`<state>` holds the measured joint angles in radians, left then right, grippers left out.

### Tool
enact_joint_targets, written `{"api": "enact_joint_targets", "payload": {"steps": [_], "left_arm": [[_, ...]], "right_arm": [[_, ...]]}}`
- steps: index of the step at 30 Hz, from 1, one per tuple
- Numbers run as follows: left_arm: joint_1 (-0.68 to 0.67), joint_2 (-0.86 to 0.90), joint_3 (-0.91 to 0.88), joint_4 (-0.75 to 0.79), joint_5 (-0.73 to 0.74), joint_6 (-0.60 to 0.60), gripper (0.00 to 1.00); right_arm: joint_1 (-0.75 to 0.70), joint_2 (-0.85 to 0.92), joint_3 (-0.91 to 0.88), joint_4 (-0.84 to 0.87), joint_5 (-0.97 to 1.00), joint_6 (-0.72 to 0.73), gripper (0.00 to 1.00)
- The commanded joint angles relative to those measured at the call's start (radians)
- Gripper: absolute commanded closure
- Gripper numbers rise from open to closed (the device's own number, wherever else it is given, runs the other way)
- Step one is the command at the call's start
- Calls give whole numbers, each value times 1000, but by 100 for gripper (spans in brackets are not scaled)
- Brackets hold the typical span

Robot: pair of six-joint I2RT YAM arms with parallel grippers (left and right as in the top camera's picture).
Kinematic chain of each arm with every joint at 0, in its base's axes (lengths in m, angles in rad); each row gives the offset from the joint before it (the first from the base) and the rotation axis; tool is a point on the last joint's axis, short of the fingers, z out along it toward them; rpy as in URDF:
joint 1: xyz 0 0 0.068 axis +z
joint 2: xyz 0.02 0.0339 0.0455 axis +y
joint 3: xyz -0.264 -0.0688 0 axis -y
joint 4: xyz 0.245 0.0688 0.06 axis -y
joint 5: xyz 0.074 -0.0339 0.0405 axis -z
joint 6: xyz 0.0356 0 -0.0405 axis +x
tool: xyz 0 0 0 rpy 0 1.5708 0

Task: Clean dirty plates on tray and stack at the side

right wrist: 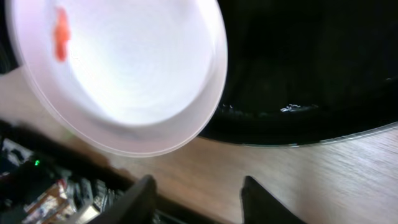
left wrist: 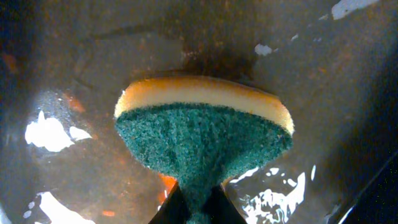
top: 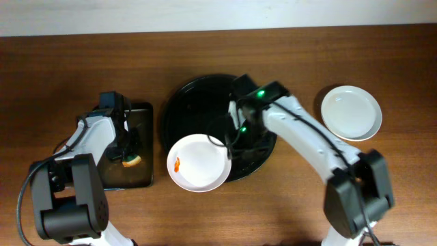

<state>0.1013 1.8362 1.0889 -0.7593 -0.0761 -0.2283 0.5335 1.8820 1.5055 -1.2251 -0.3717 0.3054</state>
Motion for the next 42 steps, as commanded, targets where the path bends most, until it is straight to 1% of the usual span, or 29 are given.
{"api": "enact_joint_targets", "payload": {"steps": [1, 3, 4, 8, 9, 10, 11, 12, 15, 17, 19, 22, 26, 27, 28, 29, 31, 32, 33, 34, 35, 36, 37, 39, 40, 41, 42], "left_arm": [[0, 9, -31, -4, 5, -2, 92], [0, 9, -30, -3, 8, -2, 93], [0, 9, -30, -3, 8, -2, 92], [0, 9, -30, -4, 8, -2, 93], [0, 9, -30, -4, 8, -2, 93], [0, 9, -30, -4, 8, -2, 93], [0, 9, -30, -4, 8, -2, 93], [0, 9, -30, -5, 8, -2, 93], [0, 9, -30, -4, 10, -2, 93], [0, 9, -30, -3, 31, -2, 93], [0, 9, -30, -2, 31, -2, 93], [0, 9, -30, -1, 31, -2, 93], [0, 9, -30, -1, 31, -2, 93], [0, 9, -30, -2, 31, -2, 93], [0, 9, -30, -2, 31, -2, 93], [0, 9, -30, -5, 31, -2, 92], [0, 9, -30, -3, 31, -2, 87], [0, 9, -30, 4, 31, -2, 86], [0, 9, -30, 5, 32, -2, 86], [0, 9, -30, 5, 35, -2, 86], [0, 9, -30, 4, 35, -2, 86], [0, 9, -30, 4, 35, -2, 86], [0, 9, -30, 6, 34, -2, 86], [0, 9, -39, 43, 8, -2, 85], [0, 9, -57, 91, -13, -2, 82], [0, 9, -82, 140, -10, -2, 81], [0, 9, -89, 144, -2, -2, 81]], "right_arm": [[28, 77, -87, 66, -89, 55, 63], [36, 93, -116, 107, -107, 78, 66], [43, 103, -134, 138, -111, 122, 67], [62, 105, -203, 270, -114, 217, 68], [60, 105, -206, 299, -114, 221, 74], [55, 105, -206, 315, -110, 228, 86], [47, 105, -204, 325, -90, 229, 92], [33, 105, -201, 325, -58, 228, 95], [-44, 105, -175, 324, -23, 216, 96], [-117, 105, -142, 327, 2, 149, 96], [-158, 105, -118, 356, 75, 87, 96], [-174, 105, -113, 407, 205, 69, 96], [-143, 105, -113, 447, 272, 43, 96], [-140, 105, -113, 439, 272, 43, 96], [-140, 105, -113, 433, 275, 43, 78], [-142, 104, -109, 425, 276, 43, 65], [-142, 90, -79, 388, 313, 42, 49], [-142, 79, -60, 368, 332, 39, 49], [-142, 64, -43, 365, 331, -5, 49], [-142, 52, -30, 369, 323, -54, 46], [-141, 49, -17, 380, 269, -172, 43], [-141, 49, -16, 378, 219, -257, 49], [-141, 49, -16, 372, 193, -290, 49], [-141, 49, -16, 369, 191, -291, 49], [-141, 49, -16, 365, 190, -290, 49], [-141, 49, -16, 361, 190, -290, 49], [-141, 49, -16, 351, 191, -291, 49]]}}
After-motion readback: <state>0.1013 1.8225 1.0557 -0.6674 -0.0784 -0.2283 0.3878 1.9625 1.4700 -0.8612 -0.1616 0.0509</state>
